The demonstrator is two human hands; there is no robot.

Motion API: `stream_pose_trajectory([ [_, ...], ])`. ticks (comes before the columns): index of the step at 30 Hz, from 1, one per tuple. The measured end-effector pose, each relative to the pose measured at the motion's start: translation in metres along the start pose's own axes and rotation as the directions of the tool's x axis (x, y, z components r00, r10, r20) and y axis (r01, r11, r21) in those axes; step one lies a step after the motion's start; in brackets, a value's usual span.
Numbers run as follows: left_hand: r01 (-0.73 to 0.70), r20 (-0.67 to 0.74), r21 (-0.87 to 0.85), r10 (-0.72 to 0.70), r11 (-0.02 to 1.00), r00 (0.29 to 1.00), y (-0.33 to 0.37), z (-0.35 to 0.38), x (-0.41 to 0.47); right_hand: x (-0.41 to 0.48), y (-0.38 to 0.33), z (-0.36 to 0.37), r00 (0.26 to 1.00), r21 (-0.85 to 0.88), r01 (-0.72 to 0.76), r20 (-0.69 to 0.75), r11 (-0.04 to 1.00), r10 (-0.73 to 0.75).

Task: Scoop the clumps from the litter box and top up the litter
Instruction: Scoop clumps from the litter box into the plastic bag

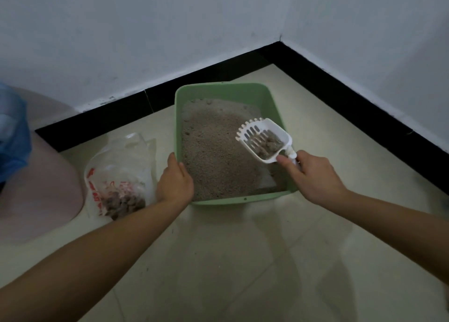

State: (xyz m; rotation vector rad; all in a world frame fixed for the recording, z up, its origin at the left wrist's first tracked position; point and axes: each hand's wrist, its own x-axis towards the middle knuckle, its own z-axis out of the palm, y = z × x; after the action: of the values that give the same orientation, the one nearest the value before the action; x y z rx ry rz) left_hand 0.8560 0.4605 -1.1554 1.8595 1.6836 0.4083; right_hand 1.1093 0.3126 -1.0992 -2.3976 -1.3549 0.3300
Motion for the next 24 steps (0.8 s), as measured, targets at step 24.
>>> stream_pose_trajectory([
  [24,0.006,-0.076,0.034,-0.003,0.999,0.997,-0.003,0.008,0.005,-0.017,0.021,0.0,0.996,-0.016,0.089,0.025,0.996,-0.089],
])
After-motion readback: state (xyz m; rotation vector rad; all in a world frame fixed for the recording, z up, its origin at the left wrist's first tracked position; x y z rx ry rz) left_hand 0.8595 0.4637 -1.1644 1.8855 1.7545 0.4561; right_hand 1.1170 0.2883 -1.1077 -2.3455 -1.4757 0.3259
